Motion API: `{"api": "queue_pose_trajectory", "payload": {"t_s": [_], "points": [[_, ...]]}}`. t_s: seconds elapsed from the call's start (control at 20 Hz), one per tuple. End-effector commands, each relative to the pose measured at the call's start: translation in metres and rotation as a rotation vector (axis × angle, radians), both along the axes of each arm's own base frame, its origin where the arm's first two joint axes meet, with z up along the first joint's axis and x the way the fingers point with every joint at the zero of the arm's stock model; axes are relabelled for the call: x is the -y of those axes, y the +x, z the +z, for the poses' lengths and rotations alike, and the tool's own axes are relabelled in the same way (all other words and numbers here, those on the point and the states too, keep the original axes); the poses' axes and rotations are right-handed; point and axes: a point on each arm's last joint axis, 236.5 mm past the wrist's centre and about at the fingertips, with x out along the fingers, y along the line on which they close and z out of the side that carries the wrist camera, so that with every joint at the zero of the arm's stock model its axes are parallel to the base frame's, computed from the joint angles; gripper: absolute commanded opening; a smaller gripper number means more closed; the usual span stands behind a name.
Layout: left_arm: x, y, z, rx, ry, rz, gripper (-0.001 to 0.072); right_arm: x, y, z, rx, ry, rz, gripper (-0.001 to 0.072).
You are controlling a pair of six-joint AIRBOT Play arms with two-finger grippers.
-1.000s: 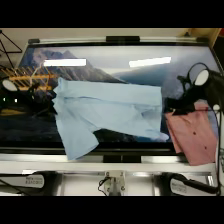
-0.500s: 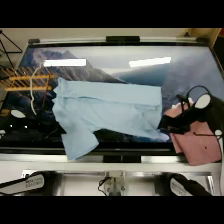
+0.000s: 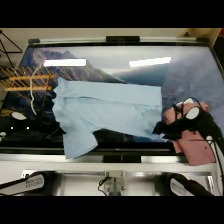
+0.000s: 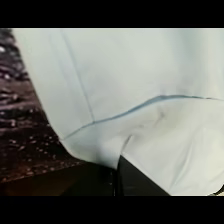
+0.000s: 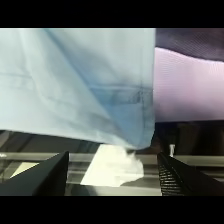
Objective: Fold the shirts.
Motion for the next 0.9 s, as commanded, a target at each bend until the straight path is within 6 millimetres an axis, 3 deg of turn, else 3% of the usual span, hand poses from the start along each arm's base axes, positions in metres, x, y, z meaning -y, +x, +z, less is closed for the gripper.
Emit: {"api": "queue_pose_trajectory", "payload": {"t_s": [0.0, 0.15, 0.2, 0.3, 0.35, 0.5, 0.7, 0.85], "points": [[0.003, -0.002, 0.007, 0.005, -0.016, -0.010, 0.0029, -0.004, 0.006, -0.021, -0.003, 0.016, -0.024, 0.0632], [0.003, -0.001, 0.009, 0.015, -0.013, -0.010, 0.0029, -0.006, 0.015, -0.032, 0.018, 0.010, -0.027, 0.0481], [0.003, -0.001, 0.010, 0.016, -0.013, -0.010, 0.0029, -0.008, 0.018, -0.035, 0.026, 0.006, -0.023, 0.0480], [0.003, 0.000, 0.010, 0.018, -0.012, -0.011, 0.0029, -0.011, 0.018, -0.036, 0.026, 0.005, -0.014, 0.0106], [0.002, 0.002, 0.014, 0.028, -0.016, -0.022, 0.0029, -0.013, 0.018, -0.033, 0.026, 0.015, -0.014, 0.0047], [-0.007, 0.030, 0.053, 0.140, -0.019, -0.101, 0.0028, -0.008, 0.043, 0.001, 0.144, -0.001, 0.067, 0.0047], [-0.024, 0.109, 0.136, 0.399, 0.069, -0.139, 0.0026, 0.007, 0.122, 0.075, 0.432, -0.079, 0.073, 0.0045], [-0.015, 0.176, 0.168, 0.526, 0.110, -0.130, 0.0027, 0.008, 0.186, 0.095, 0.568, -0.108, 0.059, 0.0045]]}}
